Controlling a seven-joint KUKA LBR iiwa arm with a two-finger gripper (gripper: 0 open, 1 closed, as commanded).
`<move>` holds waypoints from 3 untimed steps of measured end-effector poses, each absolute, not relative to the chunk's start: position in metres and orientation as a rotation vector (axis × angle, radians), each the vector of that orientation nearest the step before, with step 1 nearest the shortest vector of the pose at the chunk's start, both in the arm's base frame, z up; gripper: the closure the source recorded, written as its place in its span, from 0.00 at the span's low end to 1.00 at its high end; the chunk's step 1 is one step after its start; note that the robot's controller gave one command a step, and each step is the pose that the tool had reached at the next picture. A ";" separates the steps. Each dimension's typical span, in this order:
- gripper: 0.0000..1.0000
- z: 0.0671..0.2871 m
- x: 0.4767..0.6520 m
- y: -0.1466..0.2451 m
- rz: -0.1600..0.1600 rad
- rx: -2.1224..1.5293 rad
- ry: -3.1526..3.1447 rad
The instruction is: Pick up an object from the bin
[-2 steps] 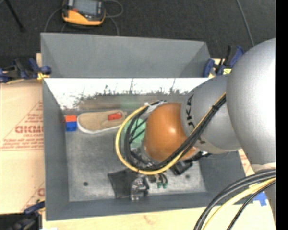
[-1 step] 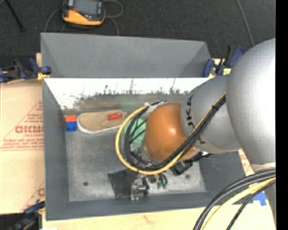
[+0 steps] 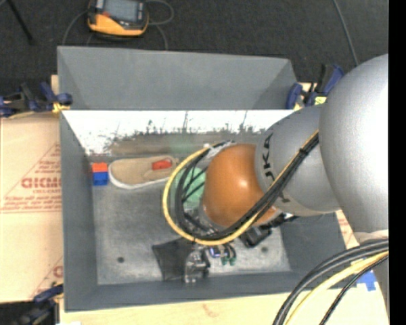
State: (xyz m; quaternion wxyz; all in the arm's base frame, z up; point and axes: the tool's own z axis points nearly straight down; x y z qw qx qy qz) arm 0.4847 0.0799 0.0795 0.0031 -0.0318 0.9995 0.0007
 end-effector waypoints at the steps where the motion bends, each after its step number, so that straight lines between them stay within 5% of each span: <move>1: 1.00 0.079 0.484 0.080 0.003 -0.089 3.137; 3: 1.00 0.081 0.483 0.080 0.003 -0.088 3.138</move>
Offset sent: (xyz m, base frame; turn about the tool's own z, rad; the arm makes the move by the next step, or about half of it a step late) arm 0.0000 0.0000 0.0000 0.0000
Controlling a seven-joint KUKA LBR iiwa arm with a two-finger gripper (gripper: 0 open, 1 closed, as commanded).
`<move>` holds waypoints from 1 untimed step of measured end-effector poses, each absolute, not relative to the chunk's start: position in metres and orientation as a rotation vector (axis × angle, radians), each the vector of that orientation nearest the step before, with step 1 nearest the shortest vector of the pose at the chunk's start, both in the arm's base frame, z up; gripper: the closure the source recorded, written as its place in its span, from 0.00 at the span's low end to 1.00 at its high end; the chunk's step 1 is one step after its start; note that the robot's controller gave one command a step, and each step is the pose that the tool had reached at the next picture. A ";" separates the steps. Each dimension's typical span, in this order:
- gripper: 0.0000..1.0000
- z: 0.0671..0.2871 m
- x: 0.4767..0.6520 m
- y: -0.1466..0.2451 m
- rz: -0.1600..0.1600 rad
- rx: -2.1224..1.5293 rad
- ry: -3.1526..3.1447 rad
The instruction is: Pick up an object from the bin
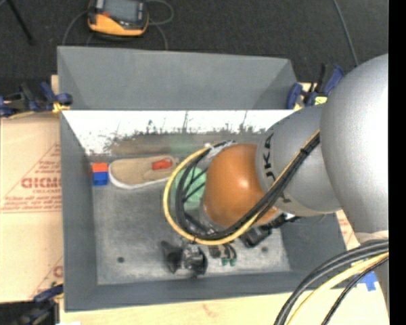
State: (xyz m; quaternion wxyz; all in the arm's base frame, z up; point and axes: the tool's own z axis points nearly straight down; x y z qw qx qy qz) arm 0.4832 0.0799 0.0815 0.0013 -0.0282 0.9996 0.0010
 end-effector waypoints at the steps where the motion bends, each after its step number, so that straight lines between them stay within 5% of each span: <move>1: 1.00 0.096 0.481 0.079 0.001 -0.087 3.147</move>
Offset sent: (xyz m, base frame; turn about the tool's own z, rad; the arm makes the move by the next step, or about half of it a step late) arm 0.0000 0.0001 0.0581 0.0000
